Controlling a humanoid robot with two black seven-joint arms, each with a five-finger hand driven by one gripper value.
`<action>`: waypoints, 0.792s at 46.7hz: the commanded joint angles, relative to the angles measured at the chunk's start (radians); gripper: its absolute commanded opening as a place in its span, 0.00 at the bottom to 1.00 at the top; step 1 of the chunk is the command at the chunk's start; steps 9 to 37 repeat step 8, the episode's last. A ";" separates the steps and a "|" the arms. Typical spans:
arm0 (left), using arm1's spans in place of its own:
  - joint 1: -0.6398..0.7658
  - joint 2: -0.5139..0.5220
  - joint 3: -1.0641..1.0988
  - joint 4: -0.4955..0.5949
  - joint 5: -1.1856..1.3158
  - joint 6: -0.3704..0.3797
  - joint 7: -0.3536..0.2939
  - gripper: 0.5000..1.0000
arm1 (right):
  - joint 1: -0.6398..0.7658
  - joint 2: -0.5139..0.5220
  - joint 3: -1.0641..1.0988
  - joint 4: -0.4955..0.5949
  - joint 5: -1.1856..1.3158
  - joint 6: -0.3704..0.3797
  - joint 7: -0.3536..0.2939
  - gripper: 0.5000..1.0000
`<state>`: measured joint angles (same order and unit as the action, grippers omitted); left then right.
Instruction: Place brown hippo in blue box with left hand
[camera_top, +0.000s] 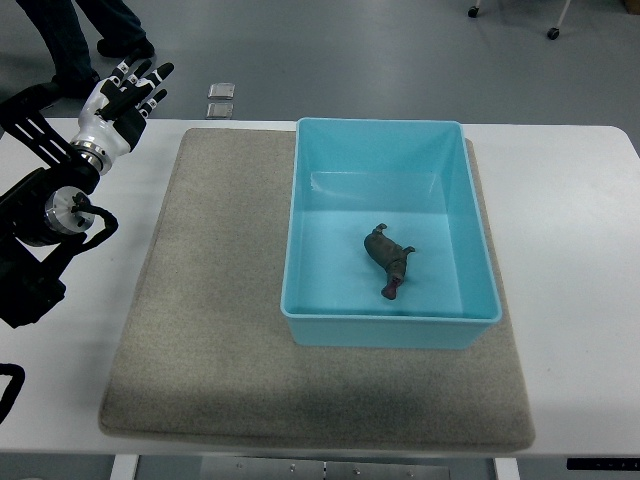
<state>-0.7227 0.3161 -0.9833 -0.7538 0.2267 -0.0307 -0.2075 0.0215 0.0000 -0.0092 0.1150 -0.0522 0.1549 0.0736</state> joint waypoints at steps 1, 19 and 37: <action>-0.001 -0.002 0.002 -0.001 0.002 0.002 -0.006 0.99 | 0.000 0.000 0.000 0.000 0.000 0.000 0.000 0.87; -0.001 -0.005 0.002 -0.001 0.002 0.005 -0.006 0.99 | 0.000 0.000 -0.005 0.006 -0.012 0.008 0.000 0.87; -0.001 -0.005 0.002 -0.001 0.002 0.005 -0.006 0.99 | 0.000 0.000 -0.005 0.006 -0.012 0.008 0.000 0.87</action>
